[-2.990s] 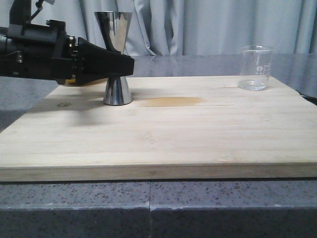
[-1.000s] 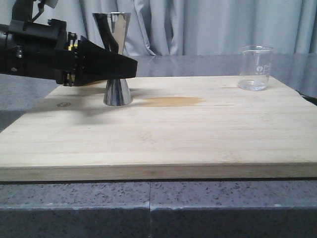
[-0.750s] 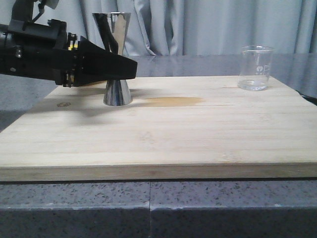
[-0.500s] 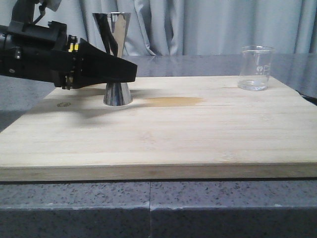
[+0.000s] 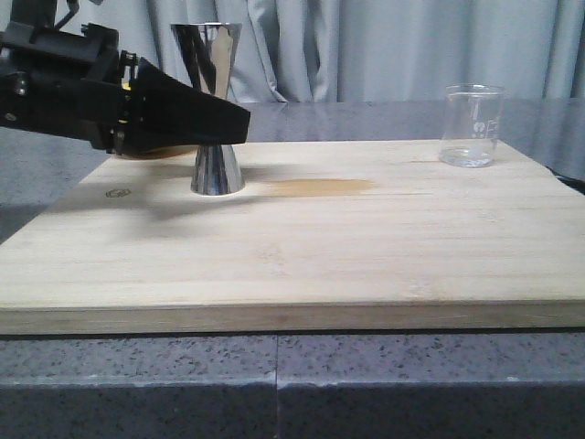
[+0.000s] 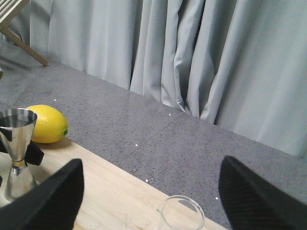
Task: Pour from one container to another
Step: 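Set the jigger upright on the board beside the lemon with the left gripper, then open the left gripper and withdraw it from the jigger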
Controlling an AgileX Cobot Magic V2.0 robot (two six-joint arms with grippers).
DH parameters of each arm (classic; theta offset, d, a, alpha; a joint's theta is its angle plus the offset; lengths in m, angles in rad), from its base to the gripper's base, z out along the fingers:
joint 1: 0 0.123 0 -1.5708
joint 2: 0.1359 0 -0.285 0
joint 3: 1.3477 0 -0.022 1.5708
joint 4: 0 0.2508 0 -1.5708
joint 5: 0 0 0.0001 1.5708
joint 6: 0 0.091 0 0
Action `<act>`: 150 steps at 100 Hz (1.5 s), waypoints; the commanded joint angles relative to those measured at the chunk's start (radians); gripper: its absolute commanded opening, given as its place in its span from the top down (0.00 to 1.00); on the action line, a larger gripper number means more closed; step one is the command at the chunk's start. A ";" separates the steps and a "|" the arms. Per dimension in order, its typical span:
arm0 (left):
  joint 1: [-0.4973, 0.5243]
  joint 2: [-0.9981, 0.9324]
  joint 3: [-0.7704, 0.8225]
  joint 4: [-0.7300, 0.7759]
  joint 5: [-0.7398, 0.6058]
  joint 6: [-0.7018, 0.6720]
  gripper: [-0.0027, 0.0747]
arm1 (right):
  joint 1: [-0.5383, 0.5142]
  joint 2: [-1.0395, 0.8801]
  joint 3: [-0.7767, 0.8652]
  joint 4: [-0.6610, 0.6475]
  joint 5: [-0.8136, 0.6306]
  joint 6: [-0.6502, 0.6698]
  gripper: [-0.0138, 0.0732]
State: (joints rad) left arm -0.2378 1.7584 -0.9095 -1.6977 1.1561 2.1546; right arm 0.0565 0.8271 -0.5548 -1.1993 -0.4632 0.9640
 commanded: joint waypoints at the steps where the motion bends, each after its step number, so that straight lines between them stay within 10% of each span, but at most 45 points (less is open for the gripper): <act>1: -0.002 -0.062 -0.018 -0.043 0.112 -0.008 0.34 | 0.000 -0.015 -0.025 0.020 -0.032 -0.001 0.23; 150: 0.279 -0.315 -0.018 0.107 0.111 -0.181 0.34 | 0.000 -0.015 -0.028 0.018 0.041 -0.001 0.23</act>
State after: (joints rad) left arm 0.0092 1.5212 -0.9078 -1.5284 1.1614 2.0258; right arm 0.0565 0.8271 -0.5548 -1.2048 -0.4187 0.9640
